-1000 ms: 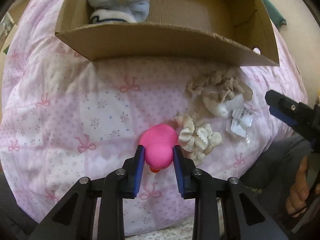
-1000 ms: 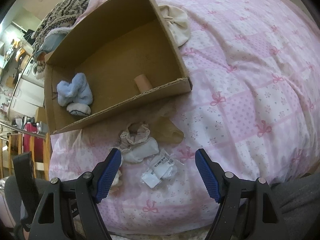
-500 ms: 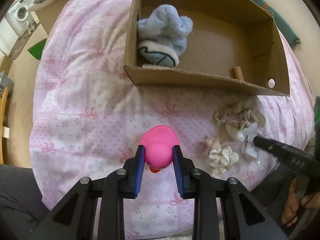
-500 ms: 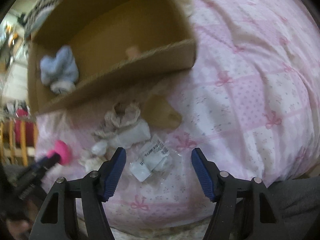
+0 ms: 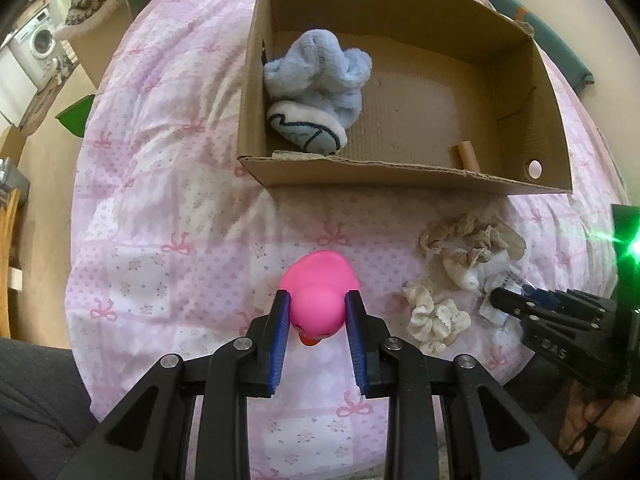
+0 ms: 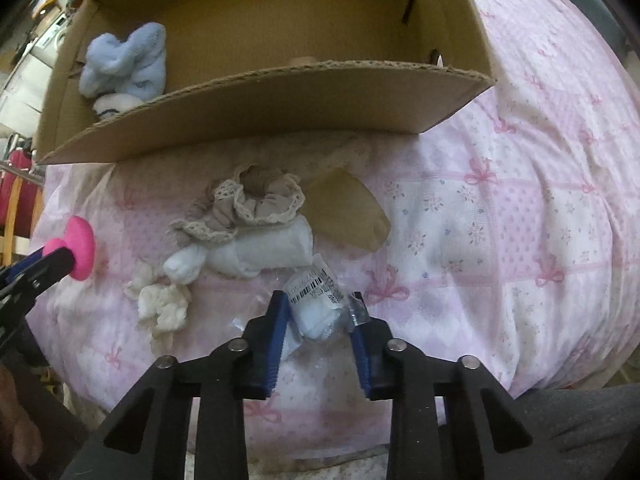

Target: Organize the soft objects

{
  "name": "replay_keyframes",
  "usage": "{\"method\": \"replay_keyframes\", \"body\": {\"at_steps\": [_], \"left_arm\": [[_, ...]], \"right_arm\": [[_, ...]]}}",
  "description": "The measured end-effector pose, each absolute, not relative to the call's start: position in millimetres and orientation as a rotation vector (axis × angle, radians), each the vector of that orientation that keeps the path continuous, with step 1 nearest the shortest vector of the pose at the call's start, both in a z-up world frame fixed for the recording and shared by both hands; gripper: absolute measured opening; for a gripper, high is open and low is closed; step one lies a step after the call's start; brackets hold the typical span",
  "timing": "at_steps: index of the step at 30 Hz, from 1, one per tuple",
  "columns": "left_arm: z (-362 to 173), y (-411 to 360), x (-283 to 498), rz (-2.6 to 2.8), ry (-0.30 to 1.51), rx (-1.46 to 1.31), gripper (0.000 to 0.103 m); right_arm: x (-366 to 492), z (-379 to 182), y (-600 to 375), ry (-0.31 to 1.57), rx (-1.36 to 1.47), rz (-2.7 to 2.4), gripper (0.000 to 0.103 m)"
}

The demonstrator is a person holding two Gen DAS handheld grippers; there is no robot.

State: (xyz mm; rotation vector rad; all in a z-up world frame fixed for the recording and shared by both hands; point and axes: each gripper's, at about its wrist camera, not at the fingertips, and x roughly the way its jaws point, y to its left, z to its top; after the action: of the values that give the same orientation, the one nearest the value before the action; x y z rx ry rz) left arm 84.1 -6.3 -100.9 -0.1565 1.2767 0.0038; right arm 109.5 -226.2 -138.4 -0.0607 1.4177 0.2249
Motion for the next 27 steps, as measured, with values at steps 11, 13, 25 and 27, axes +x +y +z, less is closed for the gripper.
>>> {"method": "replay_keyframes", "body": {"at_steps": [11, 13, 25, 27], "left_arm": [[-96.1, -2.7, 84.7, 0.033, 1.252, -0.164, 0.025], [-94.2, -2.4, 83.9, 0.037, 1.245, -0.162, 0.025], [-89.4, 6.0, 81.1, 0.081, 1.22, -0.157, 0.025], [-85.6, 5.8, 80.0, 0.088, 1.203, -0.151, 0.025]], "right_arm": [[74.1, -92.9, -265.9, 1.316, 0.05, 0.228, 0.028], [71.2, -80.7, -275.7, 1.292, 0.089, 0.235, 0.028], [67.3, -33.5, -280.6, 1.162, 0.135, 0.307, 0.028], [65.0, -23.7, -278.3, 1.12, 0.136, 0.325, 0.028]]}}
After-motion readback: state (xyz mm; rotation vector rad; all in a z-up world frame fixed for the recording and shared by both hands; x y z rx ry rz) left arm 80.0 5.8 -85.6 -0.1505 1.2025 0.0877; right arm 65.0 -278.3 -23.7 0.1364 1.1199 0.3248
